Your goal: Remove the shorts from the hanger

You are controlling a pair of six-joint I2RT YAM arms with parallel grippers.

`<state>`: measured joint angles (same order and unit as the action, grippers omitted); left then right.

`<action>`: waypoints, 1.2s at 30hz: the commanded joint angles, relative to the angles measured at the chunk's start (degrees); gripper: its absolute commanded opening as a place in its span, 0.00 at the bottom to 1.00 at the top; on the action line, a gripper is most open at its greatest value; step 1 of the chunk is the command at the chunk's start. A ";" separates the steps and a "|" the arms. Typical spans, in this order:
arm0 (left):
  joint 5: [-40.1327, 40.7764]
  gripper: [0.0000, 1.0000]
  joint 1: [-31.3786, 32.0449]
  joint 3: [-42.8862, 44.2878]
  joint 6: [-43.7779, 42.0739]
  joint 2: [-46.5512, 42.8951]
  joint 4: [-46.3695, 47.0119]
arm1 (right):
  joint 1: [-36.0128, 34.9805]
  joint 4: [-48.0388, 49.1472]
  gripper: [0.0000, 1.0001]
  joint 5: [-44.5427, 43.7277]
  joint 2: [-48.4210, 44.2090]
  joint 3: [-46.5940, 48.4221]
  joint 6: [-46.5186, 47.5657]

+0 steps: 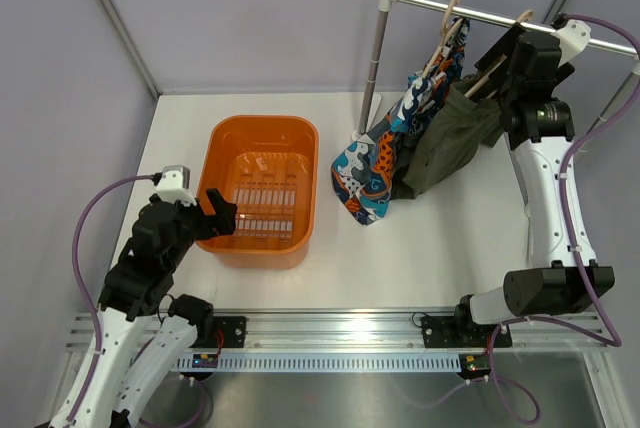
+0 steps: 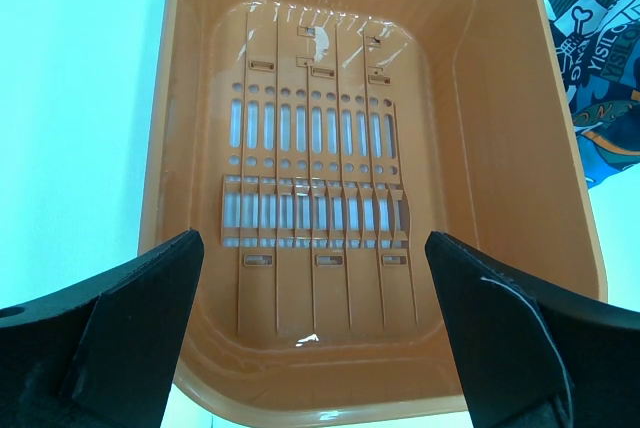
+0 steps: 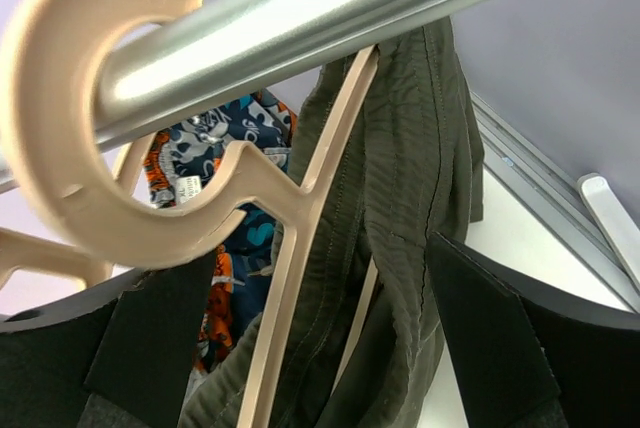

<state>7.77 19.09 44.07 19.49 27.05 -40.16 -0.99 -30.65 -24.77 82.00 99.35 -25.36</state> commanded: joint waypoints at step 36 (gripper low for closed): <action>-1.00 0.99 1.21 -0.30 -0.59 0.64 2.63 | 0.20 3.94 0.00 -5.29 0.45 1.64 7.52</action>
<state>7.70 19.88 44.07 19.46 27.14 -40.16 -0.99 -28.08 -28.47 85.10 99.35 -18.87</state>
